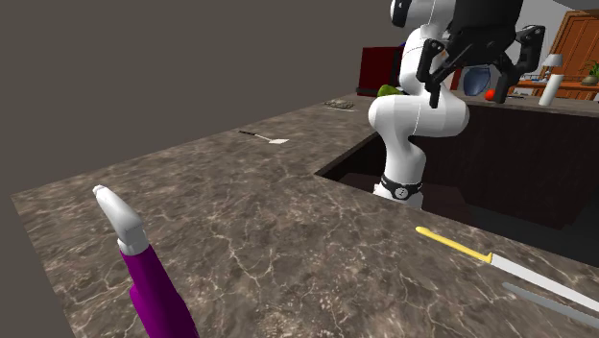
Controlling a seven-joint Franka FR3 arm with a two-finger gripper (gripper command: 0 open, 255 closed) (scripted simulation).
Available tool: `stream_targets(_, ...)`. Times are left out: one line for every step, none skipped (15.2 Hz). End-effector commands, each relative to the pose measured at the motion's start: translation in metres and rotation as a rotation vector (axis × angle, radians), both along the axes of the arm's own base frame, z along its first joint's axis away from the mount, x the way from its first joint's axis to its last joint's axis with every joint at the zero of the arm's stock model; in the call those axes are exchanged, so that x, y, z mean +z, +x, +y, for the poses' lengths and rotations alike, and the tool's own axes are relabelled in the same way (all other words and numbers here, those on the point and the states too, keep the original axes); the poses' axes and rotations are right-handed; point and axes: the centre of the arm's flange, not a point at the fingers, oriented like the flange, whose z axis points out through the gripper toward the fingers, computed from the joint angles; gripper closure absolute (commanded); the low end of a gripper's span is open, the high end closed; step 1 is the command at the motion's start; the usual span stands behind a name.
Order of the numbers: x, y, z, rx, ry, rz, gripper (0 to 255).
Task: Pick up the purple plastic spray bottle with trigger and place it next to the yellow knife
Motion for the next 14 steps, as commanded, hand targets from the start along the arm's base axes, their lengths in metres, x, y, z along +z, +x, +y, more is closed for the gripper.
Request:
stream_targets(0.0, 0.0, 0.0, 0.0, 0.0, 0.0, 0)
stream_targets(-0.003, 0.0, -0.013, 0.026, 0.008, -0.015, 0)
stream_targets(-0.006, 0.0, -0.027, 0.051, 0.016, -0.03, 0)
stream_targets(-0.01, 0.001, -0.04, 0.077, 0.025, -0.045, 0)
stream_targets(-0.013, 0.001, -0.054, 0.103, 0.033, -0.06, 0)
stream_targets(-0.017, 0.003, -0.067, 0.128, 0.041, -0.075, 0)
stream_targets(-0.02, 0.005, -0.08, 0.154, 0.049, -0.09, 0)
stream_targets(-0.024, 0.007, -0.093, 0.179, 0.058, -0.105, 0)
stream_targets(-0.028, 0.009, -0.106, 0.205, 0.066, -0.12, 0)
stream_targets(-0.032, 0.012, -0.119, 0.231, 0.074, -0.135, 0)
stream_targets(-0.035, 0.015, -0.132, 0.256, 0.082, -0.15, 0)
stream_targets(-0.039, 0.019, -0.145, 0.282, 0.09, -0.165, 0)
stream_targets(-0.043, 0.023, -0.157, 0.308, 0.099, -0.18, 0)
stream_targets(-0.047, 0.028, -0.17, 0.333, 0.107, -0.195, 0)
